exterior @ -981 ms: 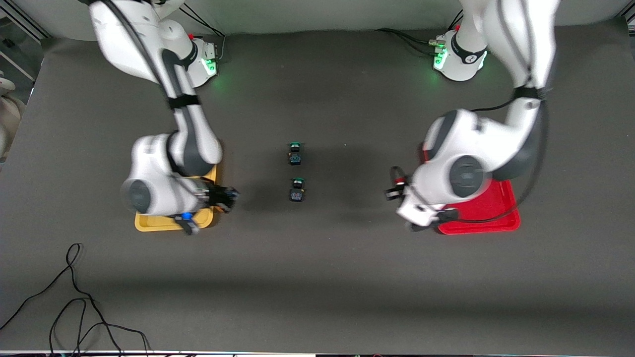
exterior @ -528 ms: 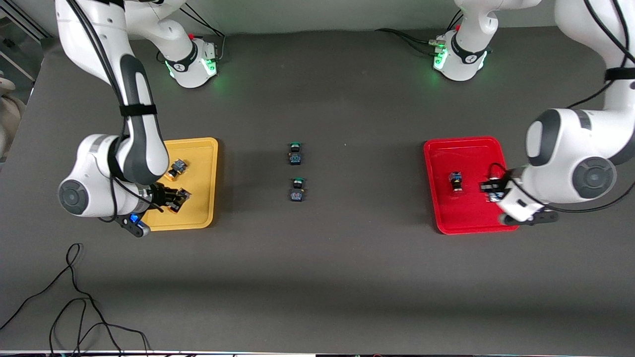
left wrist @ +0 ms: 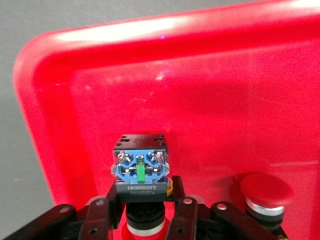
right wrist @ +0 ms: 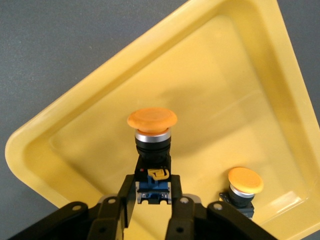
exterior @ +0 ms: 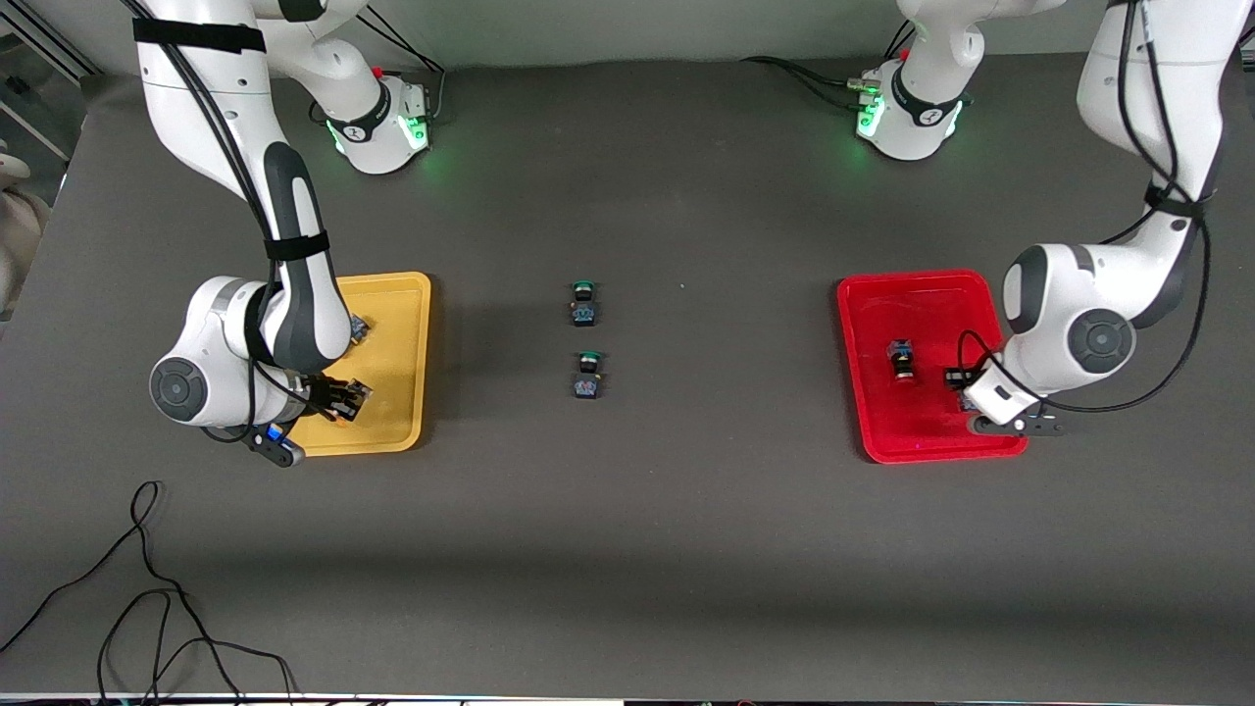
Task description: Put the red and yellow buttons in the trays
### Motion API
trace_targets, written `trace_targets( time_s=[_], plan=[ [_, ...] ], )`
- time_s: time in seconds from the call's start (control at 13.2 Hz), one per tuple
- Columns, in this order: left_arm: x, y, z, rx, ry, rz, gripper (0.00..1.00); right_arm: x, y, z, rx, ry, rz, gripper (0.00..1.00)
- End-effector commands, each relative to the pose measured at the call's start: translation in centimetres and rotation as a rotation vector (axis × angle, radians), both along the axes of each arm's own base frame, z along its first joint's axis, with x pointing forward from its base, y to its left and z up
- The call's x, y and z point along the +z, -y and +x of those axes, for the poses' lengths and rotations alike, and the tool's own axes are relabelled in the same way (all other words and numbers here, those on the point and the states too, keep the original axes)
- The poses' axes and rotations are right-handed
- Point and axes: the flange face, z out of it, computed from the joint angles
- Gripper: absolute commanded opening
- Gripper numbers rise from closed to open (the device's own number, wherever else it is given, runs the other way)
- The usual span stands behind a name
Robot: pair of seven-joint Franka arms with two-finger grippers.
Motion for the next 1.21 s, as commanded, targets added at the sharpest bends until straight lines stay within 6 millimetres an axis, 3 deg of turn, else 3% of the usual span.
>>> trace_targets(
  time_s=[0.0, 0.15, 0.3, 0.45, 0.6, 0.91, 1.06, 1.13],
  plan=[
    [4.8, -0.2, 1.1, -0.03, -0.027, 0.021, 1.0, 1.6, 0.1, -0.1, 0.014, 0.02, 0.015, 1.0],
    [10.9, -0.5, 2.6, -0.021, -0.079, 0.038, 1.0, 5.4, -0.5, -0.3, 0.02, 0.02, 0.075, 1.0],
    [17.1, -0.6, 3.2, -0.007, -0.095, 0.046, 1.0, 11.1, -0.6, -0.8, 0.048, 0.048, 0.127, 1.0],
    [22.9, -0.1, 2.4, -0.01, -0.08, 0.05, 1.0, 18.3, -0.2, -2.1, 0.136, 0.113, 0.117, 1.0],
    [27.5, 0.0, 0.3, -0.019, -0.076, 0.004, 1.0, 25.1, -0.7, -4.0, 0.221, 0.171, 0.127, 1.0],
    [35.3, 1.1, -3.4, -0.043, -0.049, -0.008, 1.0, 37.1, -3.0, -10.1, 0.358, 0.254, 0.083, 1.0],
    [38.5, 2.3, -3.4, -0.062, -0.023, -0.01, 1.0, 40.8, -2.1, -12.7, 0.374, 0.312, 0.1, 1.0],
    [39.2, 2.7, -3.1, -0.059, -0.01, -0.017, 1.0, 42.0, -1.5, -13.7, 0.372, 0.327, 0.104, 1.0]
  ],
)
